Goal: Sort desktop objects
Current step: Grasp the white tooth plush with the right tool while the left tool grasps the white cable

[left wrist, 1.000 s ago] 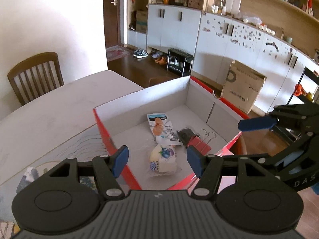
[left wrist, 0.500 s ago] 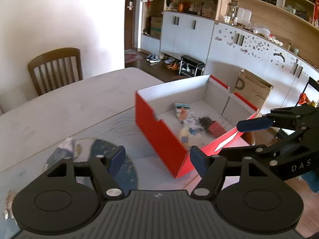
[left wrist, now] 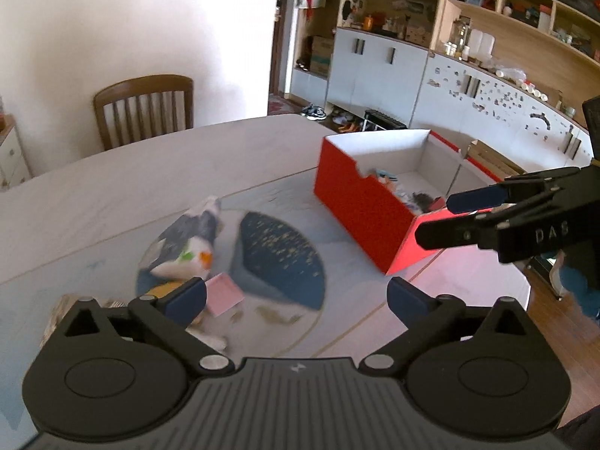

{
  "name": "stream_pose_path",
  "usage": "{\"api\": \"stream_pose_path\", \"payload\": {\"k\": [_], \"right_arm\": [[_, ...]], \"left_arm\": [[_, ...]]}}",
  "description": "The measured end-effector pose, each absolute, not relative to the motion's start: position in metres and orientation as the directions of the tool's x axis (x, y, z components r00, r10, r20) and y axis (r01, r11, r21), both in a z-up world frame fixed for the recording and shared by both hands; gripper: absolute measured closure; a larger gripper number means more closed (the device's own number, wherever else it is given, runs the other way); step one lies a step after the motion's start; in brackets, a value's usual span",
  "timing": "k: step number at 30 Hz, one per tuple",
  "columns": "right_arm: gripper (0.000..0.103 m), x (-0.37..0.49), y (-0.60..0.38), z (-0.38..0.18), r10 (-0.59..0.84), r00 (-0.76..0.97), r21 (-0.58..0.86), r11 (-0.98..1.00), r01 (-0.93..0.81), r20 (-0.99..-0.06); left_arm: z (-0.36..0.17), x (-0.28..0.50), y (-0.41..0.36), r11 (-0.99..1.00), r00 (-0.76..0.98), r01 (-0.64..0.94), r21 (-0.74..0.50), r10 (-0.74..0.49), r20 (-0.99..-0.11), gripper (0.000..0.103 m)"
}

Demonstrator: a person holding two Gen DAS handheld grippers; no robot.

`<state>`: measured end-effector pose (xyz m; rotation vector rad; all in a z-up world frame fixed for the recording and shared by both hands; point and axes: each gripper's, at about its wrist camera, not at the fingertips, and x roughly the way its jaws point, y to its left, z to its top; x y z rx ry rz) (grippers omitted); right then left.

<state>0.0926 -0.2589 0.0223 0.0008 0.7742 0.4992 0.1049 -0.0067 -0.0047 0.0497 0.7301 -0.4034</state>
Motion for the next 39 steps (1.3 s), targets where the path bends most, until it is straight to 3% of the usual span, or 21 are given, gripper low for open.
{"api": "stream_pose_path", "payload": {"k": [13, 39], "right_arm": [[0.02, 0.093, -0.199, 0.001, 0.417, 0.57, 0.155, 0.879, -0.451, -0.708], [0.02, 0.119, -0.091, -0.063, 0.392, 0.429, 0.126, 0.84, -0.528, -0.814]], "left_arm": [[-0.041, 0.095, 0.044, 0.937, 0.651, 0.34, -0.078, -0.294, -0.7, 0.0], [-0.125, 0.113, 0.059, 0.963, 0.615, 0.257, -0.083, -0.229, -0.754, 0.0]]}}
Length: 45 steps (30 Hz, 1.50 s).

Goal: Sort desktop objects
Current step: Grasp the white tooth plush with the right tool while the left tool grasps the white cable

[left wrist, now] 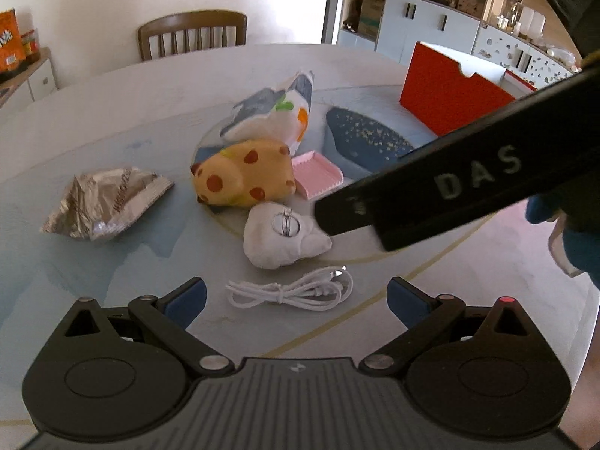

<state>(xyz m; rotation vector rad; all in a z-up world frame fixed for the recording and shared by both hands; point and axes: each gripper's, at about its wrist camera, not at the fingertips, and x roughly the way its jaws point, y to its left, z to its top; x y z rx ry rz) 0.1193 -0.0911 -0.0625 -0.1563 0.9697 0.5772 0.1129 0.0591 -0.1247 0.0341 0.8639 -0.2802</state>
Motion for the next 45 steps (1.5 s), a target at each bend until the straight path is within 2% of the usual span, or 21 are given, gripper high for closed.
{"api": "stream_pose_path", "payload": {"k": [16, 25, 28, 36, 37, 45], "right_arm": [[0.021, 0.137, -0.049, -0.091, 0.375, 0.334, 0.118, 0.798, -0.59, -0.865], [0.023, 0.139, -0.037, -0.101, 0.359, 0.32, 0.099, 0.785, -0.611, -0.877], [0.024, 0.14, -0.036, -0.101, 0.358, 0.32, 0.098, 0.786, -0.61, -0.877], [0.047, 0.14, -0.032, -0.1, 0.377, 0.312, 0.101, 0.763, -0.638, -0.872], [0.047, 0.14, -0.032, -0.099, 0.378, 0.31, 0.102, 0.762, -0.64, -0.873], [0.051, 0.138, -0.044, -0.096, 0.372, 0.313, 0.102, 0.771, -0.629, -0.874]], "left_arm": [[-0.142, 0.105, 0.044, 0.961, 0.651, 0.276, 0.016, -0.175, -0.738, 0.001], [-0.142, 0.107, 0.039, 0.964, 0.65, 0.267, 0.015, -0.169, -0.741, 0.001], [-0.142, 0.109, 0.036, 0.963, 0.653, 0.269, 0.015, -0.17, -0.738, 0.005], [-0.138, 0.112, 0.026, 0.958, 0.66, 0.285, 0.017, -0.184, -0.728, 0.022], [-0.138, 0.113, 0.024, 0.958, 0.66, 0.286, 0.017, -0.184, -0.728, 0.024], [-0.139, 0.12, 0.009, 0.961, 0.656, 0.277, 0.016, -0.177, -0.734, 0.025]]}}
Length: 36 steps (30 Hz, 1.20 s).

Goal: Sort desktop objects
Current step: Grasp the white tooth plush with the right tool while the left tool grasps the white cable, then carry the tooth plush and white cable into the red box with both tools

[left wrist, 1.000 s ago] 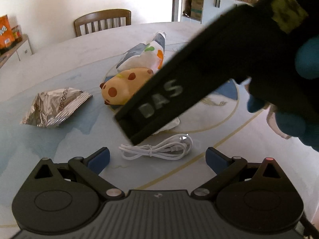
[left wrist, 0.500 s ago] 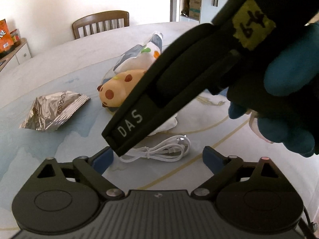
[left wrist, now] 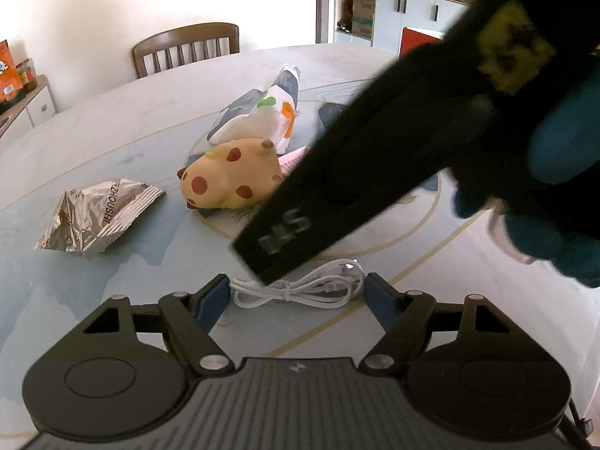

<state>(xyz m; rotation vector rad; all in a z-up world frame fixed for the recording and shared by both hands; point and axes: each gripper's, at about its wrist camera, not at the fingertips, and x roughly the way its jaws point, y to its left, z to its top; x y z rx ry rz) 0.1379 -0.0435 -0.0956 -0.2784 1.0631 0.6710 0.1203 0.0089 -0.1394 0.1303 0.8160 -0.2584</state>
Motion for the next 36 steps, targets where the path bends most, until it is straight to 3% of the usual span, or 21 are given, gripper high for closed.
{"api": "stream_pose_path", "payload": {"k": [21, 36], "right_arm": [[0.052, 0.129, -0.112, -0.076, 0.355, 0.365, 0.125, 0.842, -0.525, -0.861], [0.052, 0.12, -0.156, -0.049, 0.379, 0.383, 0.164, 0.857, -0.488, -0.842]], "left_arm": [[-0.139, 0.128, -0.002, 0.977, 0.629, 0.209, -0.036, -0.162, -0.76, 0.027], [-0.099, 0.12, -0.014, 0.981, 0.644, 0.171, -0.093, -0.182, -0.743, 0.027]]}}
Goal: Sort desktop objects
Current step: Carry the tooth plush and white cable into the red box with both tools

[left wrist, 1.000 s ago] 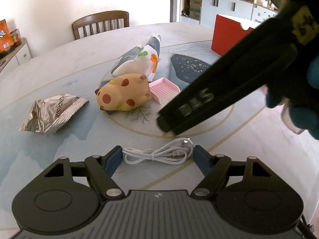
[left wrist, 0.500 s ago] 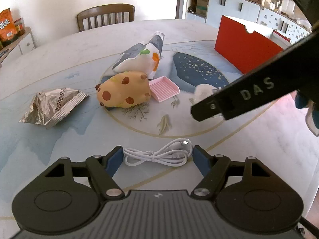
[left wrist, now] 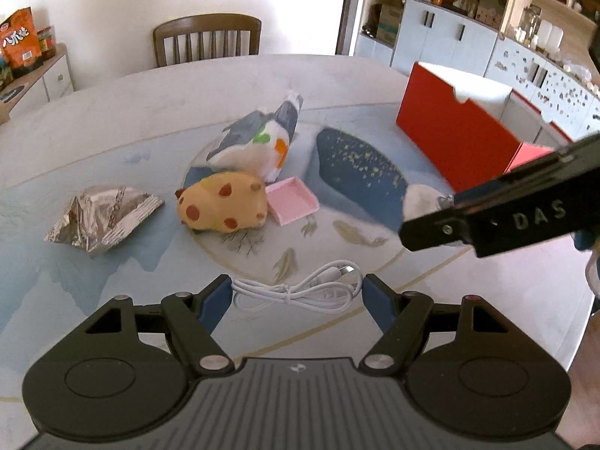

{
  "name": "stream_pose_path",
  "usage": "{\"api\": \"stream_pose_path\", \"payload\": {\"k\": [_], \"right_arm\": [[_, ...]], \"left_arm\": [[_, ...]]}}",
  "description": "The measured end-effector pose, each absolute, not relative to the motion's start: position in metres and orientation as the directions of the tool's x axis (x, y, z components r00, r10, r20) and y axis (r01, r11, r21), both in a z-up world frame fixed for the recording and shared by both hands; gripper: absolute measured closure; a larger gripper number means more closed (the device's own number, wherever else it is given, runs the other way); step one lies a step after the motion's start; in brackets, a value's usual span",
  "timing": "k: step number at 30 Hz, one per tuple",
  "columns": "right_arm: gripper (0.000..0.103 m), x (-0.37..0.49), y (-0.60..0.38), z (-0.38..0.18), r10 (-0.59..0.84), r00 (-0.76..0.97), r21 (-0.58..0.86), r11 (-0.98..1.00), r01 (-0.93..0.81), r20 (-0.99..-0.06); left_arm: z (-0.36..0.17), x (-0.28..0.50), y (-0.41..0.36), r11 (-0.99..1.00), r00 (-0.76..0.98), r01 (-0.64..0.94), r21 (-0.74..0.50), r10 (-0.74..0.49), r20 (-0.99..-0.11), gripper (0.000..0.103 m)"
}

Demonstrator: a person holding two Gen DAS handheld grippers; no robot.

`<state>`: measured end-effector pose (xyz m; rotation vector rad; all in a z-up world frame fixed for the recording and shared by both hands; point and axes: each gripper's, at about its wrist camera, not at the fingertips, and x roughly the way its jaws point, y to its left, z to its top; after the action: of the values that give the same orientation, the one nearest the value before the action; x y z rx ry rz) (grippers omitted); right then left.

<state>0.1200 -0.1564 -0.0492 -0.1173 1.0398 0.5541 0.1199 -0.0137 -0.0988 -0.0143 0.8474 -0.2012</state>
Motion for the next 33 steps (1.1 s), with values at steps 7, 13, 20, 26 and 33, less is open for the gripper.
{"api": "stream_pose_path", "payload": {"k": [7, 13, 20, 26, 33], "right_arm": [[0.052, 0.116, -0.187, -0.025, 0.399, 0.417, 0.184, 0.865, -0.467, -0.816], [0.052, 0.12, -0.215, -0.004, 0.397, 0.455, 0.183, 0.877, -0.445, -0.797], [0.052, 0.132, -0.25, 0.016, 0.388, 0.502, 0.171, 0.889, -0.424, -0.773], [0.052, 0.146, -0.283, 0.026, 0.366, 0.539, 0.157, 0.906, -0.393, -0.759], [0.052, 0.16, -0.319, 0.028, 0.351, 0.565, 0.151, 0.917, -0.37, -0.746]], "left_arm": [[-0.073, 0.12, -0.03, 0.978, 0.664, 0.19, -0.085, -0.192, -0.723, 0.027], [-0.046, 0.127, -0.048, 0.972, 0.693, 0.225, -0.07, -0.21, -0.69, 0.027], [-0.014, 0.142, -0.072, 0.961, 0.725, 0.267, -0.074, -0.25, -0.642, 0.027], [0.001, 0.154, -0.104, 0.948, 0.736, 0.314, -0.047, -0.275, -0.619, 0.027], [0.009, 0.169, -0.146, 0.931, 0.737, 0.363, -0.025, -0.303, -0.604, 0.027]]}}
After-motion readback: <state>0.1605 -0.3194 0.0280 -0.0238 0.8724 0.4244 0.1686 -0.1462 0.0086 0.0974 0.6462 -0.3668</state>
